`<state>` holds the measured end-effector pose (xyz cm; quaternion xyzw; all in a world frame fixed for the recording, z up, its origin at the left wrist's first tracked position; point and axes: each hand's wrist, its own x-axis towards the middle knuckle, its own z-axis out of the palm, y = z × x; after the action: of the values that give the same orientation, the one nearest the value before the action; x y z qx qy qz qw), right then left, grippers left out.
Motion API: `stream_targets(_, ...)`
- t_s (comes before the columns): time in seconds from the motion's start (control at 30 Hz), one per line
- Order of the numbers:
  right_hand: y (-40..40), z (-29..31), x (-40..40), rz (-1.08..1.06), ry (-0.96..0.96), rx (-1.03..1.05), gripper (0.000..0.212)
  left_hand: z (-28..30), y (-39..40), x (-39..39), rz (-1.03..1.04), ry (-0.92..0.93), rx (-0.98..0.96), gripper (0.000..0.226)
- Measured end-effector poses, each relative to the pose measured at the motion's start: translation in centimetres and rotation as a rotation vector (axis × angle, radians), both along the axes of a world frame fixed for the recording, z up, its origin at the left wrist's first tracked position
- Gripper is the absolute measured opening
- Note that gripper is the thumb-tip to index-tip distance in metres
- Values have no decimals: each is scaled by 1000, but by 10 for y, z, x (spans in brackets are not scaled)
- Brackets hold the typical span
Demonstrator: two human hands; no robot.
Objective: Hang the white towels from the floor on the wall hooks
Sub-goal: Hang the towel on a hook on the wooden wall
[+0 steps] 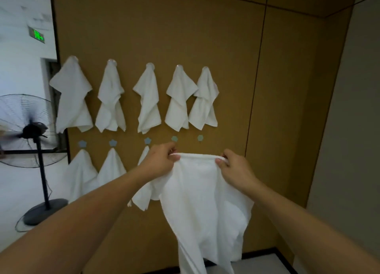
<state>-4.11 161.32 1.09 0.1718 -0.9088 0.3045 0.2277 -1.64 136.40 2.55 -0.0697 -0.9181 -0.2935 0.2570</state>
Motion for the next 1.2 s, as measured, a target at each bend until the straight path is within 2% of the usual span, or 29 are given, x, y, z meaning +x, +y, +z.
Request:
stream_targets(0.07,-2,-4,-40,32,14,61,19,-2,-5,-32,43,9,10,9)
stream_targets(0.23,-14,-23,-129,166,9,19,13,-20,-16,-101,89,30,-36,16)
stream_targets(0.3,-19,-37,-158,208,71,32,12,-30,-19,-128,96,40,-48,19)
stream_targets(0.4,-27,-55,-199,339,360,113,9,-44,-30,-173,109,34,-56,24)
stream_targets(0.47,-35,-69,-230,445,596,158,9,-54,-42,-206,103,32,-54,42)
stream_targets(0.53,-45,-78,-266,452,680,192,14,-65,-58,-238,90,46,-75,49)
stream_targets(0.67,-75,-88,-339,348,514,298,36,-89,-85,-311,116,41,-315,50)
stream_targets(0.8,-113,-102,-418,300,394,416,36,-107,-110,-390,178,-8,-408,57)
stream_targets(0.9,-142,-106,-476,311,457,463,33,-113,-131,-440,200,-89,-503,64)
stream_targets(0.97,-160,-107,-513,322,411,492,33,-115,-141,-469,218,-104,-562,64)
stream_targets(1.1,-192,-114,-576,278,400,449,33,-123,-153,-522,296,-162,-604,63)
stream_targets(1.2,-208,-133,-602,285,302,329,31,-135,-153,-547,331,-214,-506,59)
